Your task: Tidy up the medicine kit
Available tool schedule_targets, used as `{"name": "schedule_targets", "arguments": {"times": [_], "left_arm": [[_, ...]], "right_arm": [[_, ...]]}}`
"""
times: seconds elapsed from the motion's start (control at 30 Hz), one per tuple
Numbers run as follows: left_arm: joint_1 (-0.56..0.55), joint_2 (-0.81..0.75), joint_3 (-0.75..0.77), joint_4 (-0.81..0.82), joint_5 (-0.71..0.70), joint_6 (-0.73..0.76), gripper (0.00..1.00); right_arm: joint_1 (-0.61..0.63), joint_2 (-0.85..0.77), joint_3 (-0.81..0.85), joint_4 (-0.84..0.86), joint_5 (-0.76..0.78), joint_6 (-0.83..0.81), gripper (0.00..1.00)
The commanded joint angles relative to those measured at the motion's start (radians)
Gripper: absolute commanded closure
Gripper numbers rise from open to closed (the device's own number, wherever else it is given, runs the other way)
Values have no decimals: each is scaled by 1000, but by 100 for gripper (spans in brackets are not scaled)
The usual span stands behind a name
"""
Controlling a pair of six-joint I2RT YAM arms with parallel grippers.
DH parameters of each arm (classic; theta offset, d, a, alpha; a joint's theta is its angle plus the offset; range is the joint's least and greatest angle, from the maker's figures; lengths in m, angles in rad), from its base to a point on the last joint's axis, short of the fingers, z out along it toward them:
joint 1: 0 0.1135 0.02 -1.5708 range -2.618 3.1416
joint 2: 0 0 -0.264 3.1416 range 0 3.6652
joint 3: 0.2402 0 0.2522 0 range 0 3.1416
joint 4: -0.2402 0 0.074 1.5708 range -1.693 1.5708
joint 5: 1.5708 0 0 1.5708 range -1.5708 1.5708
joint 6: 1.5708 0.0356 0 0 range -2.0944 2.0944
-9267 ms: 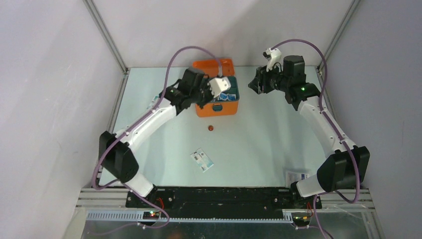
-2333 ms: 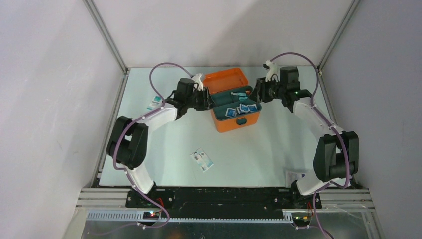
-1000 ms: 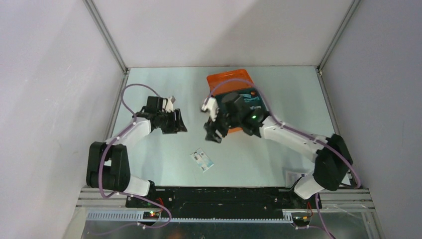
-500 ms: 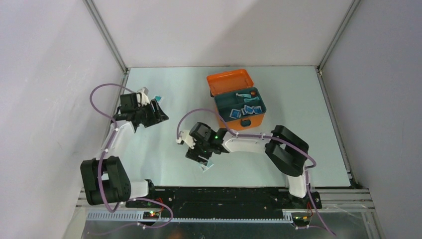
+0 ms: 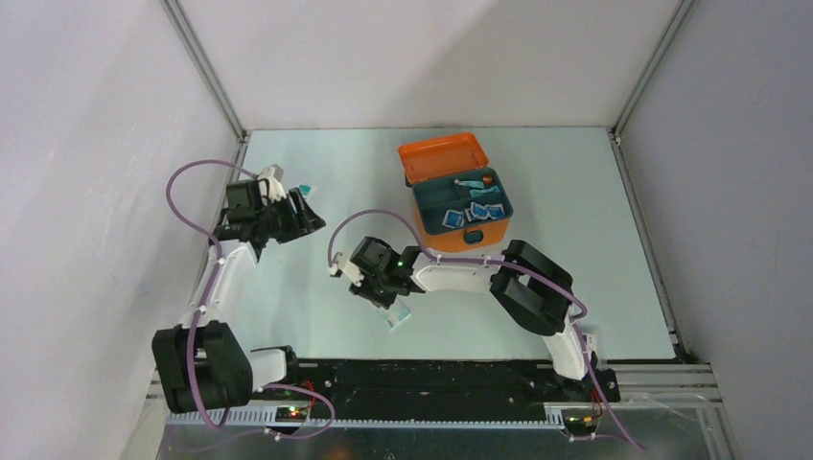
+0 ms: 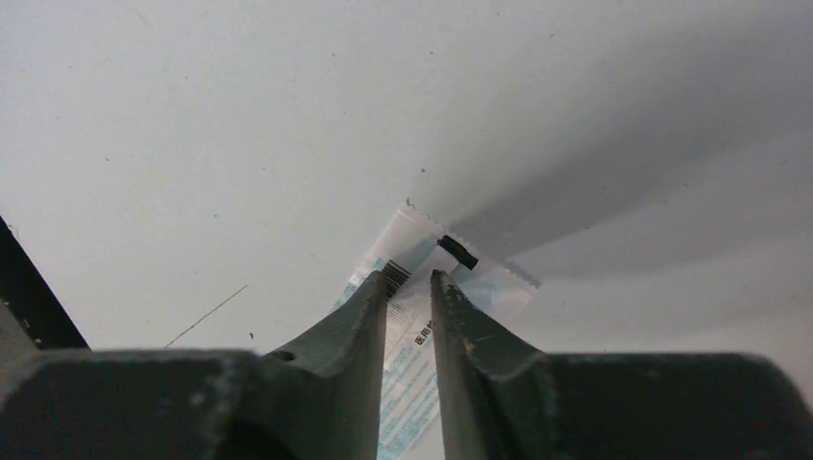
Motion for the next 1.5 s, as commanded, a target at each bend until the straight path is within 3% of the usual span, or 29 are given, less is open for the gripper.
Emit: {"name": "schedule_targets", "arguments": {"times": [0.0,0.13,0.57,0.63,0.67,0.8,0.9,0.93,1.0,1.3,1.47], "left_arm": [[2,6,-12,22,22,-9,38],[1,53,-12,38,56,-11,38],[-60,173,-7,77,171,7,37],[-78,178,-9,77,165,5,37],[-83,179,-8,77,160,-2,37],[-73,174,-4,78,102,-18,37],[-45,173,-4,78,93,-31,38],[-38,173,-5,78,96,-35,38],[-22,166,-9,78,103,-39,37],[-8,144,-22,77,116,-39,38],[-9,138,-24,80,121,-41,38]], "right_arm": [[-4,4,3,-42,10,-12,77],[-23,-60,-12,-40,-28,-26,100],[-98,-302,-28,-31,-94,-44,100],[-95,-293,-35,-43,-121,-87,82],[-91,-280,-39,-47,-129,-132,67],[-69,-242,-93,-34,-154,-247,41],[-75,-216,-107,-18,-171,-271,29],[-78,-203,-108,-11,-173,-275,16],[-94,-178,-107,-2,-195,-285,12],[-109,-37,-60,-28,-182,-308,12],[-107,23,-11,-68,-139,-307,18]]}}
